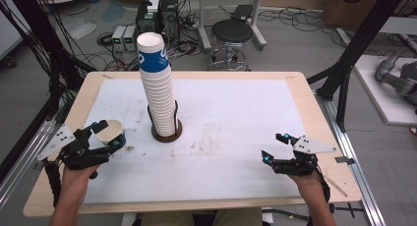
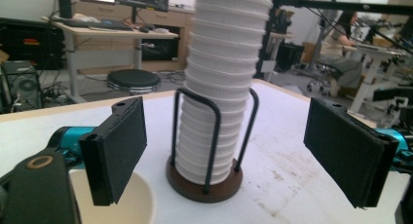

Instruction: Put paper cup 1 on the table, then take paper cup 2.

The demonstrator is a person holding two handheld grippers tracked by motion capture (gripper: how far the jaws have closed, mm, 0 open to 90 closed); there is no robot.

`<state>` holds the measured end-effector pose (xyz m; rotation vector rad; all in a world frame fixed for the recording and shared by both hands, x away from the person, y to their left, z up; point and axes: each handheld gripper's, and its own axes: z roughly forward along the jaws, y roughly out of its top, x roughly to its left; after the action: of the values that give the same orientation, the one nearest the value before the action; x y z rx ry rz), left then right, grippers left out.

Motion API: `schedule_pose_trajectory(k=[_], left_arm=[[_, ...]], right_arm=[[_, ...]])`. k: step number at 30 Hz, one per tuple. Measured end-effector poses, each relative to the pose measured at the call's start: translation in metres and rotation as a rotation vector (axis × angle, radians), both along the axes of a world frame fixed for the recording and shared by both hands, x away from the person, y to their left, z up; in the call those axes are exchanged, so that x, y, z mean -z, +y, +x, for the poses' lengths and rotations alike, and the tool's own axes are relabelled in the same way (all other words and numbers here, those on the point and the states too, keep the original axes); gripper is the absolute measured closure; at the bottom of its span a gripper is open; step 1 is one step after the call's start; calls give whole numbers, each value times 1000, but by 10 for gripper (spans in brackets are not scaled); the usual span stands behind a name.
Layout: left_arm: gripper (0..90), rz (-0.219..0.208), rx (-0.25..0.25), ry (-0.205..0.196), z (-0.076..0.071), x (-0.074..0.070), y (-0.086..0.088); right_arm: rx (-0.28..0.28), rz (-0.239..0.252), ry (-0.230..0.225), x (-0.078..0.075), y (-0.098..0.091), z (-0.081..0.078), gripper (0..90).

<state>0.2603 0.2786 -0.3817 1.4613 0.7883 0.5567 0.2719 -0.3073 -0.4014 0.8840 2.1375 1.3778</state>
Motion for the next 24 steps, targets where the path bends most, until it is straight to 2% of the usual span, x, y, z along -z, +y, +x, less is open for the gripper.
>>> schedule_pose_trajectory(k=[3,8,11,20,24], left_arm=[[160,29,16,-7,0,-4,-7],[160,30,36,-24,2,-9,-16],[160,59,40,-19,4,-8,-18],[160,64,51,-9,6,-7,-25],[160,51,64,-10,4,-9,-27]], right_arm=[[0,3,6,0,0,0,194],[14,8,13,2,-2,0,194],[16,-1,9,2,-3,1,194],[16,-3,20,3,-5,2,194],[17,-5,20,3,-6,2,194]])
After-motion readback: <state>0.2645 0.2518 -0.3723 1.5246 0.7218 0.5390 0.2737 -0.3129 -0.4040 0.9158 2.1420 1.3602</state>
